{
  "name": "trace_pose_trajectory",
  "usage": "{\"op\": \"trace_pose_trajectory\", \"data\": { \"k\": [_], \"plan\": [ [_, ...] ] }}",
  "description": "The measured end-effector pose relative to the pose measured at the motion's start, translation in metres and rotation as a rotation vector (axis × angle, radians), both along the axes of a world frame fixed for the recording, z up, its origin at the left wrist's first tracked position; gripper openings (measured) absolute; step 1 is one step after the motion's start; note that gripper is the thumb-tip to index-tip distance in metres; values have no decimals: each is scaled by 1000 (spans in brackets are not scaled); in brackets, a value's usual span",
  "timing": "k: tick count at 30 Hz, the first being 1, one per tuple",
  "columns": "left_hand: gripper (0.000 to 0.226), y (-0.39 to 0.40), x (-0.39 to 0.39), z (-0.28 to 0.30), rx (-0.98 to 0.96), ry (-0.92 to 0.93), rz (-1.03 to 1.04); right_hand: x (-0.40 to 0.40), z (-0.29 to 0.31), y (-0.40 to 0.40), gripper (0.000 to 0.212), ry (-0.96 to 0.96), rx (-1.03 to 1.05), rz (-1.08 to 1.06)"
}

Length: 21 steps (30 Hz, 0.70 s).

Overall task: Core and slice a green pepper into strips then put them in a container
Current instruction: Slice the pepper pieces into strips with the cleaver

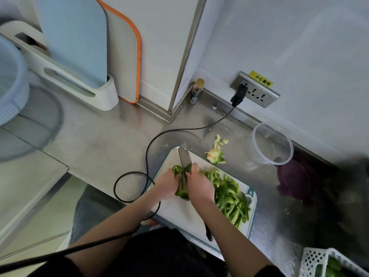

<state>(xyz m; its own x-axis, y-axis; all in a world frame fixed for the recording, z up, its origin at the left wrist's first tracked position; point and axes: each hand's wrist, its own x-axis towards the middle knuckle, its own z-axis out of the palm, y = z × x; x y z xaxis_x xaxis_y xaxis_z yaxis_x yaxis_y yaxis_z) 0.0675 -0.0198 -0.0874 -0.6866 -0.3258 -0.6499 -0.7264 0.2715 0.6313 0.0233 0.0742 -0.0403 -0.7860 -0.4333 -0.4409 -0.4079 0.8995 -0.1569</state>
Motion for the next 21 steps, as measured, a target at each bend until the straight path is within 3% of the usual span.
{"op": "trace_pose_trajectory", "data": {
  "k": [4, 6, 10, 13, 17, 21],
  "plan": [
    [29, 0, 5, 1, -47, 38, -50, 9, -1, 21, 34, -14, 57, -67],
    [29, 3, 5, 3, -96, 79, -103, 14, 0, 30, 29, -33, 38, -159],
    [30, 14, -2, 9, 23, 141, -167, 17, 8, 43, 24, 39, -129, -307],
    [29, 17, -4, 8, 68, 70, -118, 20, 12, 48, 19, 67, -265, -378],
    [25, 16, 0, 5, 69, 71, -43, 25, 7, 50, 20, 24, -258, -374],
    [31, 17, 1, 5, -42, 98, -102, 37, 1, 49, 25, -61, -233, -352]
  ]
}}
